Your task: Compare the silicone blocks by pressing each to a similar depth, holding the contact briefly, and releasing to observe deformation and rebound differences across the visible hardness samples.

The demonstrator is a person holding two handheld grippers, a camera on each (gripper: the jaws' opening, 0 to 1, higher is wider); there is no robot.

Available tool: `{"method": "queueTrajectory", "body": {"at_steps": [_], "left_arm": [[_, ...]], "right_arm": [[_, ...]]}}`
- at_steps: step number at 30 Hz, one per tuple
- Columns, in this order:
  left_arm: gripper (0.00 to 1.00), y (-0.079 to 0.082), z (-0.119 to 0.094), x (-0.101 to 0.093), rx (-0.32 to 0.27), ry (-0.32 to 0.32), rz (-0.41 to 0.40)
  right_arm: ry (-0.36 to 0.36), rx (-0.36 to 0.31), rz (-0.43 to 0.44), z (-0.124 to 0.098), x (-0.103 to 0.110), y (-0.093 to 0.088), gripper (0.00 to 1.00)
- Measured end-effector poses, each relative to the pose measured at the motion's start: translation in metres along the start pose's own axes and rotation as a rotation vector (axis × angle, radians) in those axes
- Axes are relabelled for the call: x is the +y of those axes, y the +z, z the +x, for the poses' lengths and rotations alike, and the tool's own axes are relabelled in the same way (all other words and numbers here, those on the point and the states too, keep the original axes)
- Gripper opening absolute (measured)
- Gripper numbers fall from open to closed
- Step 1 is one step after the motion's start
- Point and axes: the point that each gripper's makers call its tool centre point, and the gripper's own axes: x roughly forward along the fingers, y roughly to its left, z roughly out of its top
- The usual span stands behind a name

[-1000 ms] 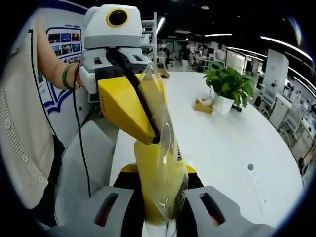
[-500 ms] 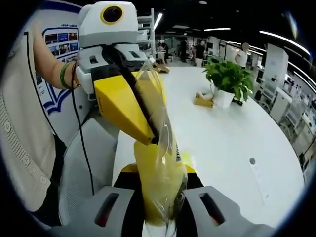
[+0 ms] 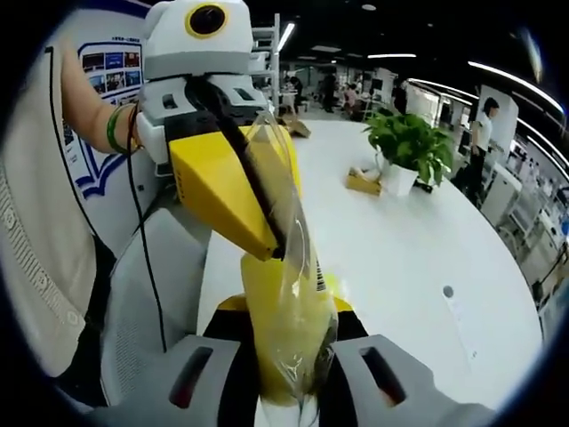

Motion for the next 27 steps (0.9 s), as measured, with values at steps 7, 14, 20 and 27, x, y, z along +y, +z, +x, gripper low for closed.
{"method": "queueTrajectory", "body": {"at_steps": [7,14,20,27], "left_arm": [[0.0,0.002,-0.001,-0.009,-0.001,-0.013,0.012],[0.0,0.004,-0.001,-0.016,-0.003,-0.017,0.023],[0.0,0.003,-0.001,-0.021,0.01,-0.017,0.037],[0.0,0.004,-0.002,-0.023,0.007,-0.015,0.044]], "right_arm": [[-0.023,-0.018,-0.053,-0.005,0.004,0.001,0.11],[-0.019,-0.008,-0.056,-0.009,0.008,0.001,0.11],[-0.011,-0.005,-0.04,-0.01,0.012,0.0,0.11],[-0.017,-0.004,-0.046,-0.011,0.013,0.001,0.12]]}}
